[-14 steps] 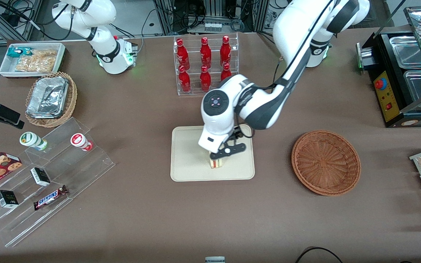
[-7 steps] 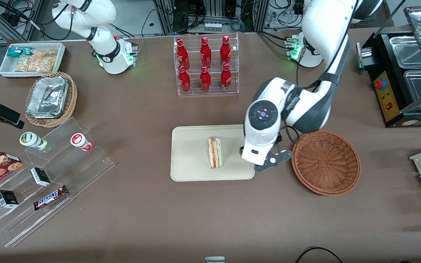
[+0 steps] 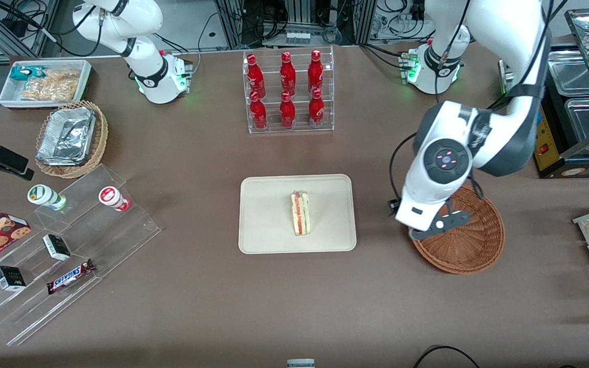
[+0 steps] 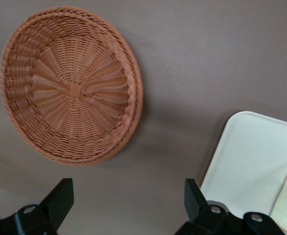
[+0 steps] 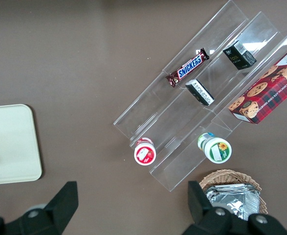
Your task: Place sandwich from basket to tray
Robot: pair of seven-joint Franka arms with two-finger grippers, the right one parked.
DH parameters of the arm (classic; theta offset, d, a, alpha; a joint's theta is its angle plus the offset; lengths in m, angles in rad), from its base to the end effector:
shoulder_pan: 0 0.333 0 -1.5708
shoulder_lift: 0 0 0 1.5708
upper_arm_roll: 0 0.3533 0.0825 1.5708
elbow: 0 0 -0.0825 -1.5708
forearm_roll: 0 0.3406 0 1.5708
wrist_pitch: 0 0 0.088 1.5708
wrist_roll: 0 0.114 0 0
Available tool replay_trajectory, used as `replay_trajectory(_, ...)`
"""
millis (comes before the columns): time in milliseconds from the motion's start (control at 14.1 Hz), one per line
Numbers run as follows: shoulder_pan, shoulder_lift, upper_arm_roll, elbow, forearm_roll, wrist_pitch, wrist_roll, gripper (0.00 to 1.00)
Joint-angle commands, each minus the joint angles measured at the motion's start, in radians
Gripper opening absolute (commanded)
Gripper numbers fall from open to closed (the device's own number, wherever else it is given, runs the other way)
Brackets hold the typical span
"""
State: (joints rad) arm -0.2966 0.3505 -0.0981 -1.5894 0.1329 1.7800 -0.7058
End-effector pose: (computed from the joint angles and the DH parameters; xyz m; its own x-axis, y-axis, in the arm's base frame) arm 0.5755 -0.2176 0.4652 0.9587 0.2776 -0.0620 0.2637 -0.9492 -0.1714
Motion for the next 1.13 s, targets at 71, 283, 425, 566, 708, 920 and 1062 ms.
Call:
replay_trajectory(71, 0.079, -0.18, -0.008, -0.17, -0.025, -0.004, 0.129, 1.0)
replay_trajectory(283, 0.166, -0.247, -0.014, -0.179, -0.065, -0.084, 0.297, 1.0)
replay_trajectory(425, 0.226, -0.303, -0.022, -0.178, -0.065, -0.17, 0.421, 1.0)
replay_trajectory(566, 0.276, -0.349, -0.023, -0.17, -0.067, -0.232, 0.561, 1.0)
replay_trajectory(708, 0.313, -0.387, -0.022, -0.152, -0.075, -0.269, 0.653, 1.0)
replay_trajectory(920, 0.35, -0.398, -0.019, -0.095, -0.075, -0.289, 0.713, 1.0)
replay_trajectory(1062, 0.35, -0.393, -0.014, -0.078, -0.094, -0.278, 0.71, 1.0)
